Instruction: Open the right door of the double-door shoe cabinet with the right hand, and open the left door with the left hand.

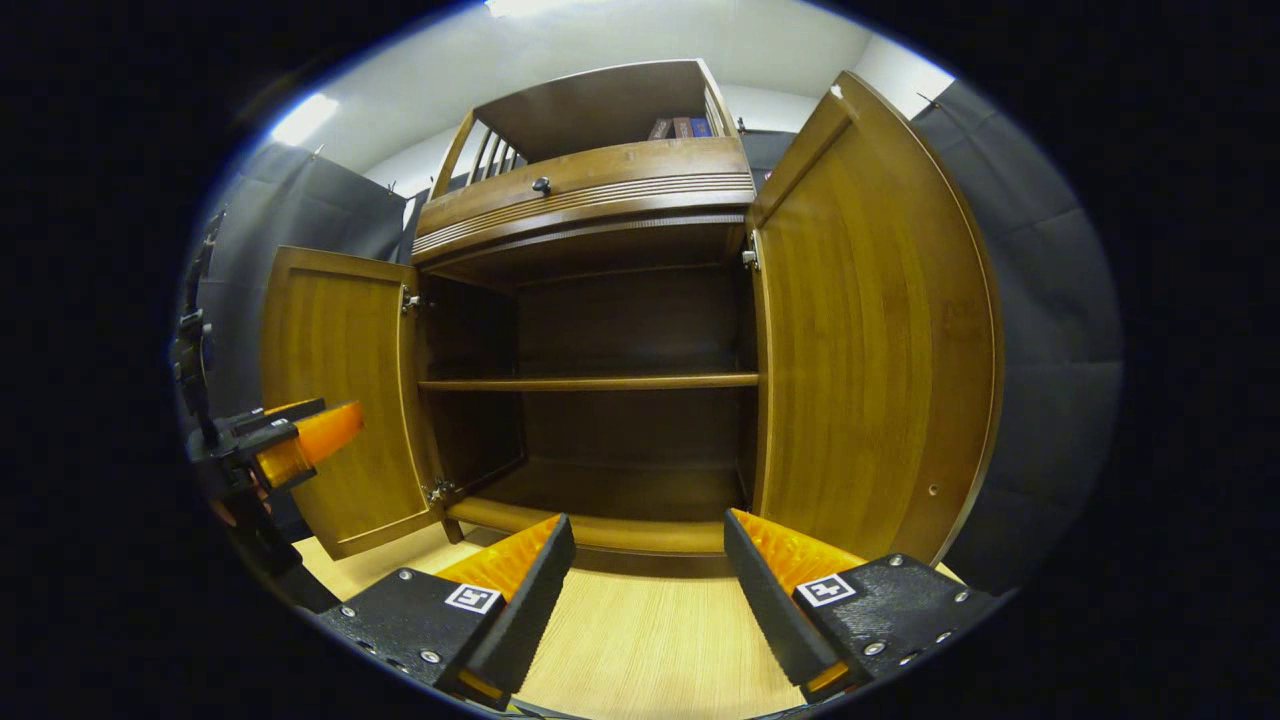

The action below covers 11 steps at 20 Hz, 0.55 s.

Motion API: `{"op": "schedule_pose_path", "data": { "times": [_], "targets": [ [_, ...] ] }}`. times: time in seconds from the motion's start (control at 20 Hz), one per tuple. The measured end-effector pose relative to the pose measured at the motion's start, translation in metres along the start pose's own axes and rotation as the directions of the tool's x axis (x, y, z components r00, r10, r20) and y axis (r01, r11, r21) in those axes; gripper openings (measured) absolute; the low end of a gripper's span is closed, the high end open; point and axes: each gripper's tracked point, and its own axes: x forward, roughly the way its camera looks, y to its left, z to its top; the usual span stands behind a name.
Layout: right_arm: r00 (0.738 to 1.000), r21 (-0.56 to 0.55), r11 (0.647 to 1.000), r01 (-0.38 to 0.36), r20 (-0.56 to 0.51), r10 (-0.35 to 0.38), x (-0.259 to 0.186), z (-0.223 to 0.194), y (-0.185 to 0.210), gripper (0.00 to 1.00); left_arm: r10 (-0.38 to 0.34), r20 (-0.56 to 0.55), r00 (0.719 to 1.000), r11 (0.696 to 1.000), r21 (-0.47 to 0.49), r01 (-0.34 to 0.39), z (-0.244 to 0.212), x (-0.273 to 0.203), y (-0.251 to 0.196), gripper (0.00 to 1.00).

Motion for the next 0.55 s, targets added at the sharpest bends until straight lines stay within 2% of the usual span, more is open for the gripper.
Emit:
{"op": "schedule_pose_path", "data": {
  "times": [0.45, 0.5, 0.55],
  "targets": [
    [0.997, -0.025, 1.0, 0.012, 0.073, -0.01, -0.004, 0.022, 0.001, 0.92, 0.005, 0.013, 1.0, 1.0, -0.018, -0.004, 0.007, -0.002, 0.0, 0.94],
    [0.997, -0.028, 1.0, 0.009, 0.076, -0.007, -0.005, 0.023, 0.003, 0.98, 0.002, 0.01, 1.0, 1.0, -0.019, -0.002, 0.006, -0.002, 0.001, 0.94],
    [0.997, -0.033, 0.999, 0.006, 0.076, -0.004, -0.006, 0.023, 0.004, 0.98, 0.004, 0.008, 1.0, 1.0, -0.021, -0.003, 0.005, -0.003, 0.0, 0.94]
  ]
}}
